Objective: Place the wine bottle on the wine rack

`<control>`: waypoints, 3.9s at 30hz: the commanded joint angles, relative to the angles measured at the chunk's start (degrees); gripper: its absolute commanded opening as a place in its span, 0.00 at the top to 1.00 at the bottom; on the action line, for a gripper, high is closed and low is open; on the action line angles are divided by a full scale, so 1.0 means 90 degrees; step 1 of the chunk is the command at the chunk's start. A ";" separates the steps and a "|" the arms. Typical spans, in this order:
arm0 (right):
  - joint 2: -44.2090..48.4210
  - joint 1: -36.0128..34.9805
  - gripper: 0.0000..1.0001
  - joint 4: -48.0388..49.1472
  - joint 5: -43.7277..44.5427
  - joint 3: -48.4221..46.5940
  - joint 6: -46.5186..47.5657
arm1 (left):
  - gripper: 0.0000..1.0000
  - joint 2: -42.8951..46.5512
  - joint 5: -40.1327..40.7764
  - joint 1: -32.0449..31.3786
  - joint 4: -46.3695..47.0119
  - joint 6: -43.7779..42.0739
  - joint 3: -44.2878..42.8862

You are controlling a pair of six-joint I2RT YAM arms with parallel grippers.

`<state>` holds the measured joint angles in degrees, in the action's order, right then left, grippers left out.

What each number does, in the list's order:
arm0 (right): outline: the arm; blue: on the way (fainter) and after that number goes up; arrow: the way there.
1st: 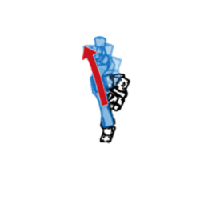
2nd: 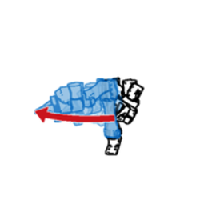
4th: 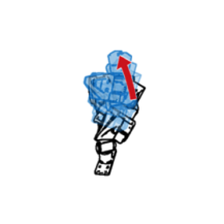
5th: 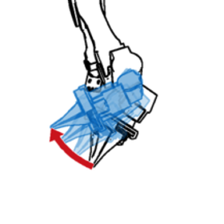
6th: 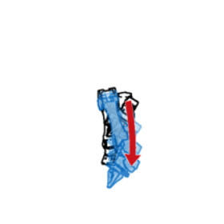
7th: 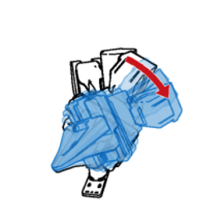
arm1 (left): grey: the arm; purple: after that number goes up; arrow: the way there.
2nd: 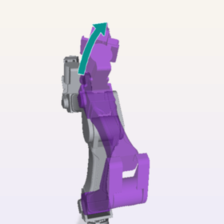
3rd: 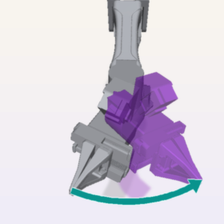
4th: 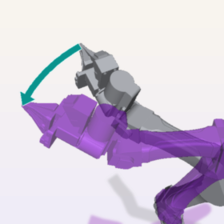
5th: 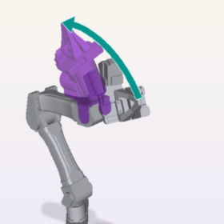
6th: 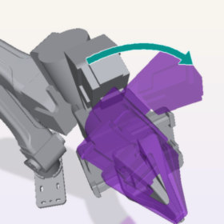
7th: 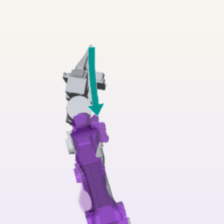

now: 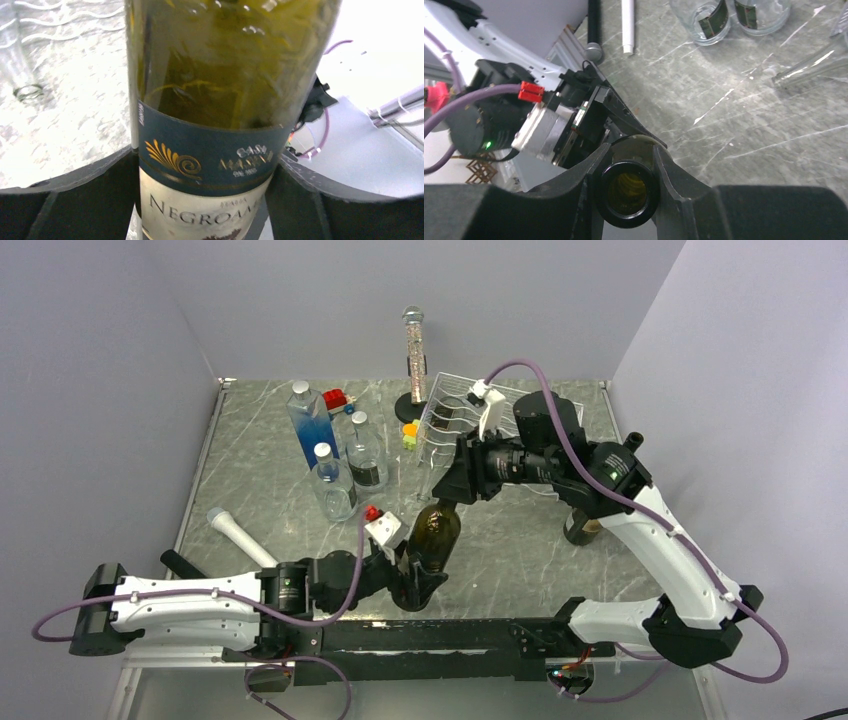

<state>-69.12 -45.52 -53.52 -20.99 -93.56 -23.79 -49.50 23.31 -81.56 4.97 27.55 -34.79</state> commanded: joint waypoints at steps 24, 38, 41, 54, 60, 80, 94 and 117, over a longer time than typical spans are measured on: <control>0.0906 0.0156 1.00 0.1333 -0.1042 0.1177 -0.1107 | 0.99 -0.0480 -0.1380 -0.0070 0.0669 -0.1524 -0.0226; 0.1066 0.0486 0.00 -0.0233 0.1606 0.0137 -0.0292 | 0.99 -0.1083 -0.0876 -0.0073 -0.2693 -0.4410 -0.2792; 0.1164 0.0492 0.03 -0.0447 0.1482 -0.0047 -0.0089 | 0.99 -0.1114 -0.0684 -0.0076 -0.2922 -0.5061 -0.2847; 0.1761 0.0487 0.25 -0.2129 0.0399 0.0287 0.0853 | 0.99 -0.0956 -0.0125 -0.0076 -0.3293 -0.7294 -0.2795; 0.1921 0.0388 0.28 -0.1861 -0.0387 0.0684 0.1173 | 0.99 -0.1164 -0.0360 -0.0077 -0.3528 -0.7827 -0.2868; 0.1492 -0.1306 0.26 -0.1105 0.0199 0.2199 0.0805 | 0.99 -0.1459 -0.0009 -0.0078 -0.3378 -0.8332 -0.2904; 0.1460 -0.1805 0.31 -0.0192 0.0061 0.3143 0.0292 | 0.99 -0.1424 0.0072 -0.0074 -0.3156 -0.8278 -0.2713; 0.1995 -0.1879 1.00 -0.0059 0.1664 0.3099 -0.0332 | 0.01 -0.1357 -0.0105 -0.0074 -0.2535 -0.8328 -0.2339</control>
<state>-54.02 -62.65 -59.05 -13.69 -62.83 -23.81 -63.59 22.63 -81.97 -25.32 -48.64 -55.83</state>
